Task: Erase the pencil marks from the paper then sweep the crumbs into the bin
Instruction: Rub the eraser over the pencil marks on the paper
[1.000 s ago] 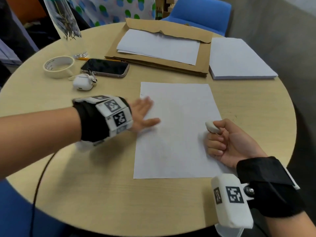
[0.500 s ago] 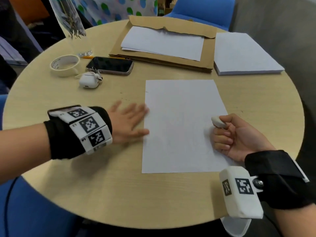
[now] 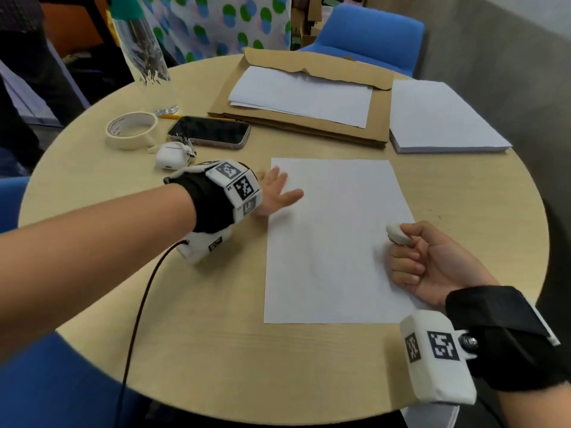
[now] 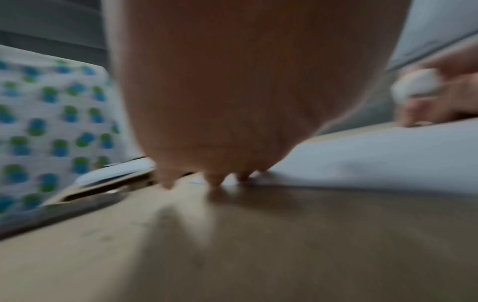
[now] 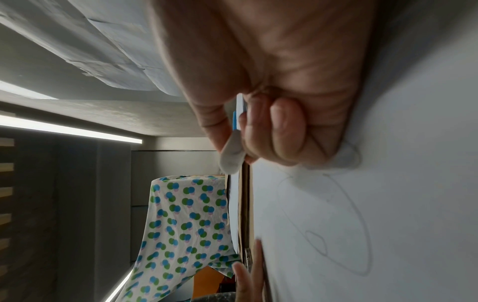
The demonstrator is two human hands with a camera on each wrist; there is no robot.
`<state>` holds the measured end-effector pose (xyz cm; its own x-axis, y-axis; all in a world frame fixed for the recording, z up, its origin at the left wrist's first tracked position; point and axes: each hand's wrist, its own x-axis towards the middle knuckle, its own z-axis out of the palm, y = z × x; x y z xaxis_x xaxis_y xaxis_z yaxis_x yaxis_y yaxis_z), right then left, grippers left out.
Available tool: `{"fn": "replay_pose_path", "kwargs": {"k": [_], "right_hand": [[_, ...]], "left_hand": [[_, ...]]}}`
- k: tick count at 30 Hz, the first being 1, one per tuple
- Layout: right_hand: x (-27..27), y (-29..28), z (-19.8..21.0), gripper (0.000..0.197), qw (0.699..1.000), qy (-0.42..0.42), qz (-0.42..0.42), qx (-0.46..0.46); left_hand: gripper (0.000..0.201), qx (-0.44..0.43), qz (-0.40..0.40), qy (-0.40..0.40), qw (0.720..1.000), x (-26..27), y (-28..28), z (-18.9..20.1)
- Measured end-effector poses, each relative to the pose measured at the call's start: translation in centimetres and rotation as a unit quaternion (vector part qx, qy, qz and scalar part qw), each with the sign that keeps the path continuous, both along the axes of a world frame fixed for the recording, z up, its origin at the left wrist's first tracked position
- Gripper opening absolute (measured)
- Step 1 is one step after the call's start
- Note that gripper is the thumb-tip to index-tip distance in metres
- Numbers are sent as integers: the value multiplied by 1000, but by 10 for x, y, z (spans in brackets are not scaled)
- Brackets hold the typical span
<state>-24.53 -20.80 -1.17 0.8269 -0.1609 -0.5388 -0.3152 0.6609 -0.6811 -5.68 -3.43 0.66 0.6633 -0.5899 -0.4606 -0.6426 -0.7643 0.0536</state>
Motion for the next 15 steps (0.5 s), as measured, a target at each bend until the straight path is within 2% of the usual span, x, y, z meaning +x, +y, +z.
{"fn": "replay_pose_path", "kwargs": {"k": [2,4,6,8,10,12,15], "right_hand": [[0,0,1,48,1000,-5,0,9],[-1,0,1,52,1000,-8,4,10],[-1,1,3,50,1000,-3,5,4],[0,2,5,42,1000,6,3,-13],[2,3,5,36,999,19,0,-27],[2,3,5,40,1000,19,-3,-21],[1,4,5,46,1000,15,0,-5]], "left_hand": [[85,4,112,-41,993,16,6,-1],[90,4,138,-91,986,22,11,2],[73,-13,116,-116,986,16,15,13],[43,-100,101,-105,984,9,16,23],[27,-200,91,-102,970,2,16,28],[18,-260,87,-80,958,-6,15,31],[20,-292,84,-41,952,-14,12,35]]}}
